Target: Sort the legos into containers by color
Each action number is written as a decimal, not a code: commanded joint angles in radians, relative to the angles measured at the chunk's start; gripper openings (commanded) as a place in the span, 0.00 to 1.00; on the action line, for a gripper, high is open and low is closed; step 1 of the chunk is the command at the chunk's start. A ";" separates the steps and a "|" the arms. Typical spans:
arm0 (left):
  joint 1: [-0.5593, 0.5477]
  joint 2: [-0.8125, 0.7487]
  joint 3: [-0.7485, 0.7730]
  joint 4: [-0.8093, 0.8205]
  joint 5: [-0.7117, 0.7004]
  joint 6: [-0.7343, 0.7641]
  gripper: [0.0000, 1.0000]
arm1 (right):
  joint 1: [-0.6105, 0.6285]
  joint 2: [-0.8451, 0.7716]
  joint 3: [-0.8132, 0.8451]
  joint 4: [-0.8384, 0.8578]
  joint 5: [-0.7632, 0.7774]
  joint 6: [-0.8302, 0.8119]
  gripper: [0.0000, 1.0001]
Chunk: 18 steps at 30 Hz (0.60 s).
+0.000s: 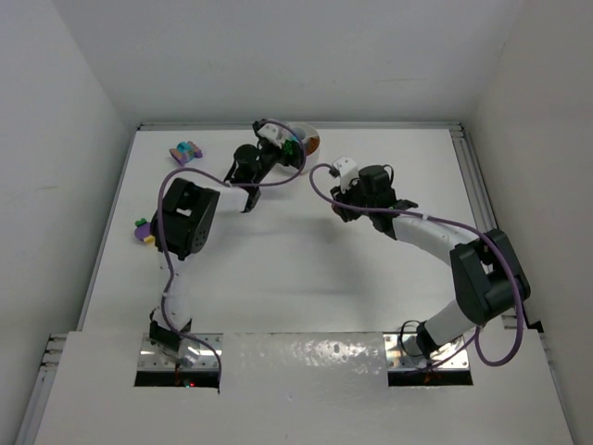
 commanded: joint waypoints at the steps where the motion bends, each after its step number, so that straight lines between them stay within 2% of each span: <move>1: 0.027 -0.099 0.024 -0.055 0.060 -0.044 1.00 | -0.021 -0.052 0.056 0.025 -0.071 -0.008 0.00; 3: 0.065 -0.132 0.072 -0.177 0.126 -0.079 0.98 | -0.043 -0.072 0.058 0.021 -0.166 -0.005 0.00; 4: 0.081 -0.145 0.083 -0.205 0.175 -0.081 0.93 | -0.050 -0.081 0.056 0.024 -0.199 -0.005 0.00; 5: 0.098 -0.161 0.083 -0.222 0.313 -0.075 0.87 | -0.057 -0.090 0.055 0.028 -0.254 -0.013 0.00; 6: 0.131 -0.197 0.074 -0.231 0.389 -0.058 0.71 | -0.060 -0.101 0.056 0.025 -0.275 -0.020 0.00; 7: 0.162 -0.229 0.059 -0.259 0.542 -0.035 0.52 | -0.060 -0.104 0.075 -0.003 -0.314 -0.057 0.00; 8: 0.162 -0.229 0.057 -0.259 0.625 -0.035 0.52 | -0.060 -0.104 0.075 -0.030 -0.331 -0.082 0.00; 9: 0.184 -0.258 0.061 -0.342 0.700 0.023 0.43 | -0.059 -0.094 0.105 -0.055 -0.348 -0.100 0.00; 10: 0.190 -0.272 0.071 -0.416 0.856 0.075 0.43 | -0.057 -0.087 0.124 -0.095 -0.361 -0.117 0.00; 11: 0.191 -0.302 0.098 -0.532 0.925 0.271 0.43 | -0.053 -0.078 0.156 -0.127 -0.377 -0.143 0.00; 12: 0.187 -0.319 0.113 -0.836 0.966 0.412 0.49 | -0.047 -0.072 0.164 -0.137 -0.385 -0.155 0.00; 13: 0.182 -0.335 0.126 -0.974 1.014 0.539 0.55 | -0.041 -0.064 0.171 -0.134 -0.388 -0.171 0.00; 14: 0.175 -0.365 0.121 -1.110 1.017 0.756 0.60 | -0.019 -0.063 0.179 -0.127 -0.391 -0.210 0.00; 15: 0.158 -0.381 0.112 -1.267 1.010 0.832 0.68 | -0.005 -0.060 0.184 -0.118 -0.385 -0.224 0.00; 17: 0.135 -0.413 0.071 -1.335 0.990 0.914 0.74 | 0.019 -0.051 0.199 -0.071 -0.389 -0.232 0.00; 18: 0.130 -0.421 0.051 -1.352 0.996 0.905 0.78 | 0.031 -0.037 0.208 -0.054 -0.400 -0.231 0.00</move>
